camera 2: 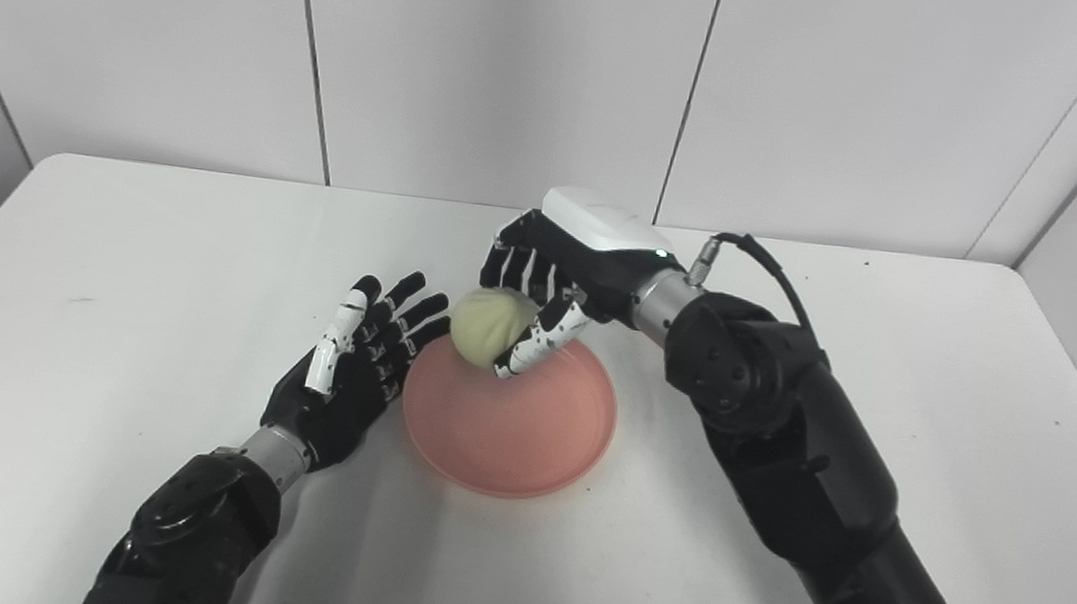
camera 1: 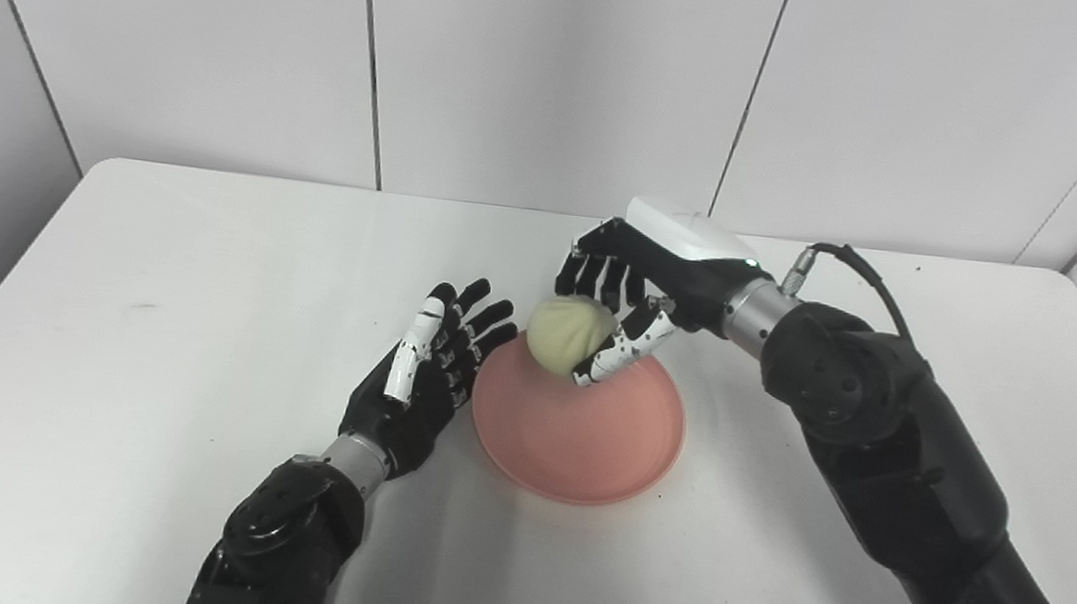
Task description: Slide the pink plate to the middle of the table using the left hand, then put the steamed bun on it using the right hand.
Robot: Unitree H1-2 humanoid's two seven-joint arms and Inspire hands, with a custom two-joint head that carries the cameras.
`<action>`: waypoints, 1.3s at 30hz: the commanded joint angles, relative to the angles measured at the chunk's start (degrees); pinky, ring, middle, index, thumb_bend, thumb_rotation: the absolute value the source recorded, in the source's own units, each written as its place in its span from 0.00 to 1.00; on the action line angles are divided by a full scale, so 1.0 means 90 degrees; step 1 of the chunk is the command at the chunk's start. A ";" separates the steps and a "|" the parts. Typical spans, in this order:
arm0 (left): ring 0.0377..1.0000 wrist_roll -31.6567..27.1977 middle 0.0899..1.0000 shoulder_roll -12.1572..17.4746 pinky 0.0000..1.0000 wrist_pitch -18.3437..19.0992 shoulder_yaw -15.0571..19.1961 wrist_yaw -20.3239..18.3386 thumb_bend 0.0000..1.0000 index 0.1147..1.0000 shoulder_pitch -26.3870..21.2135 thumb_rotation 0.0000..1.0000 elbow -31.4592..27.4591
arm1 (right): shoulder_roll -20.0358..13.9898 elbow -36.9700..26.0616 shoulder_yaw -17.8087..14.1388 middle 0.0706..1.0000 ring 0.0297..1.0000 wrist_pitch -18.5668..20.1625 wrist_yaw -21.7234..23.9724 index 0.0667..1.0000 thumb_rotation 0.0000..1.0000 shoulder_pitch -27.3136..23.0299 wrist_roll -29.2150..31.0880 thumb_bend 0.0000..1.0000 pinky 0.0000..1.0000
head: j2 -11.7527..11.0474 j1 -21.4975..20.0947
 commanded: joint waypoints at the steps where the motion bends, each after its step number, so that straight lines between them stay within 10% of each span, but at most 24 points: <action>1: 0.95 0.0133 0.94 -0.0019 0.99 0.0510 -0.0031 0.0152 0.48 0.96 0.0182 1.00 0.0133 | 0.0033 -0.0029 -0.0005 0.49 0.45 -0.0249 -0.0106 0.45 0.12 -0.0205 -0.0030 0.51 0.39 | -0.0004 0.0009; 39: 0.94 0.0134 0.94 0.0015 0.99 0.0655 -0.0030 0.0112 0.47 0.97 0.0223 1.00 -0.0057 | 0.0068 0.0627 0.0705 0.37 0.36 -0.0472 -0.0141 0.50 0.00 0.0190 -0.1502 0.52 0.30 | 0.0119 -0.0146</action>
